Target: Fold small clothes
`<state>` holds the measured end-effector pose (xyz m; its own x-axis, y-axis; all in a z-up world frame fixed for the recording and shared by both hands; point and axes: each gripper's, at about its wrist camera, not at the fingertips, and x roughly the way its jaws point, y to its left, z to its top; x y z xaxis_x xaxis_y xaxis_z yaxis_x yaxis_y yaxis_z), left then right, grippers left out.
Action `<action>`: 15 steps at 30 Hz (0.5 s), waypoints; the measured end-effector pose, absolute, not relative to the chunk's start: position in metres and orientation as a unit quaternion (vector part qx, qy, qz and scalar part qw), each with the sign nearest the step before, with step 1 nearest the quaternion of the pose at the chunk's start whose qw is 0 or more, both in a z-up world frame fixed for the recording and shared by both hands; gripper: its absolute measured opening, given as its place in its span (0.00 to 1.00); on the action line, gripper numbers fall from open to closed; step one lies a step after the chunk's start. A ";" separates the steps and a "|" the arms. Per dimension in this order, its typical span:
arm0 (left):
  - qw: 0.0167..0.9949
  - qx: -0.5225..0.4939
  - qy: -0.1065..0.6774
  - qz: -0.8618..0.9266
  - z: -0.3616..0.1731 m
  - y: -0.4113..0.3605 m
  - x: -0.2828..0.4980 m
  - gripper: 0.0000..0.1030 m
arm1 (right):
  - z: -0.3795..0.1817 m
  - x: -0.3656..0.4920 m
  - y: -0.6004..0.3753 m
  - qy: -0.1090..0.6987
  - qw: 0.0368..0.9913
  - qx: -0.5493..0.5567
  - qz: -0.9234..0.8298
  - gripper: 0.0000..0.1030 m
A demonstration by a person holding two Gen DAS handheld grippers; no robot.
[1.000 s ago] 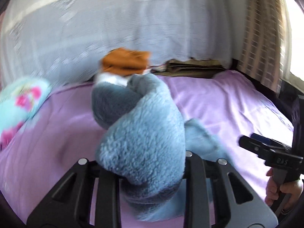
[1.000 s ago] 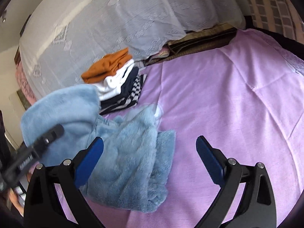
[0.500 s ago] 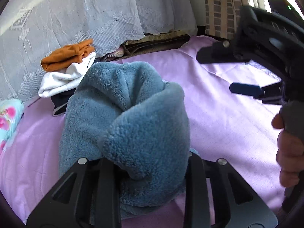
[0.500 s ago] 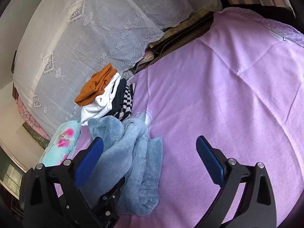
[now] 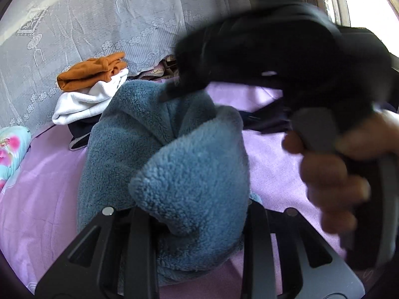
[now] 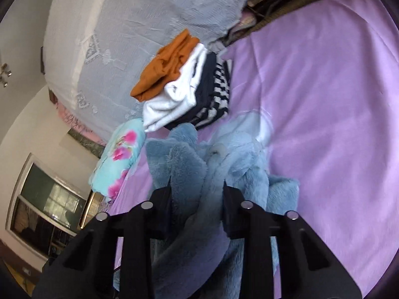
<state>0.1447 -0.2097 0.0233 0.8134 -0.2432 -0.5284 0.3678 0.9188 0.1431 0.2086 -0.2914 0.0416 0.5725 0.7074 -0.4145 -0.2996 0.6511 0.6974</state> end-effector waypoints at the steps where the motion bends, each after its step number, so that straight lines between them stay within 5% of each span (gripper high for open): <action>1: 0.947 0.123 0.254 -0.155 0.025 -0.209 0.144 0.25 | 0.053 0.205 -0.290 0.324 0.847 0.275 0.319 0.26; 6: 0.958 0.156 0.204 -0.125 0.049 -0.222 0.139 0.27 | 0.061 0.217 -0.295 0.301 0.864 0.244 0.322 0.25; 11: 0.937 0.161 0.280 -0.135 0.013 -0.243 0.164 0.48 | -0.032 0.250 -0.321 0.412 0.818 0.310 0.256 0.26; 15: 0.936 0.150 0.271 -0.168 0.017 -0.245 0.149 0.56 | -0.018 0.241 -0.317 0.398 0.840 0.273 0.248 0.27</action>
